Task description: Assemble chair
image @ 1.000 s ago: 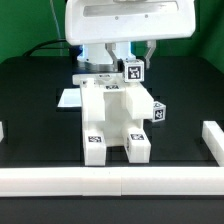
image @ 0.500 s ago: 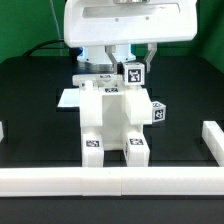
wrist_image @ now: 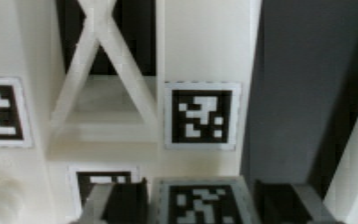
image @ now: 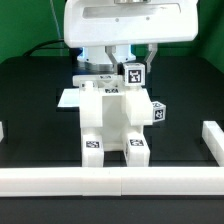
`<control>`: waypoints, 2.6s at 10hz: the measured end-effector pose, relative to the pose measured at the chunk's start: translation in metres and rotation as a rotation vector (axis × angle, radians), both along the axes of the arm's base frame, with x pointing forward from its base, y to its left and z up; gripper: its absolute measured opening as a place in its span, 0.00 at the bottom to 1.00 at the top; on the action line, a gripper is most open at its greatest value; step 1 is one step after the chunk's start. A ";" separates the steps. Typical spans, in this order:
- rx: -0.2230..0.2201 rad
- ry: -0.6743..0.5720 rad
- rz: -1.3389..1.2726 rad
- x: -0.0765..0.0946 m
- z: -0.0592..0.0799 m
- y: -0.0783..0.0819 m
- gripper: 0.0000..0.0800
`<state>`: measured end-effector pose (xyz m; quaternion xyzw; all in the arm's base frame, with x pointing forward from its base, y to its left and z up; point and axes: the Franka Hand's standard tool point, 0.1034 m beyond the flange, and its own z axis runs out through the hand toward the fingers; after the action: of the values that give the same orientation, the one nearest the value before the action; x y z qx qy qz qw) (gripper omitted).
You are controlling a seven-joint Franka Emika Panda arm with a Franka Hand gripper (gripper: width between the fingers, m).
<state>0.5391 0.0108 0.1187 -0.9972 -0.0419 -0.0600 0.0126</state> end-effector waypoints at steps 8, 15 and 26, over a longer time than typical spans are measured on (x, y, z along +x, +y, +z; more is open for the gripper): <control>0.000 0.000 0.000 0.000 0.000 0.000 0.36; 0.021 0.056 -0.101 0.009 0.001 0.006 0.36; 0.021 0.046 -0.121 0.011 0.001 0.006 0.36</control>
Offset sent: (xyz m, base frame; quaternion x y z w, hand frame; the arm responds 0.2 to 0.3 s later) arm 0.0000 0.0000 0.0000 0.0000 0.0000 0.0000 1.0000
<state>0.5505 0.0169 0.1195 -0.9989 0.0196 -0.0383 0.0203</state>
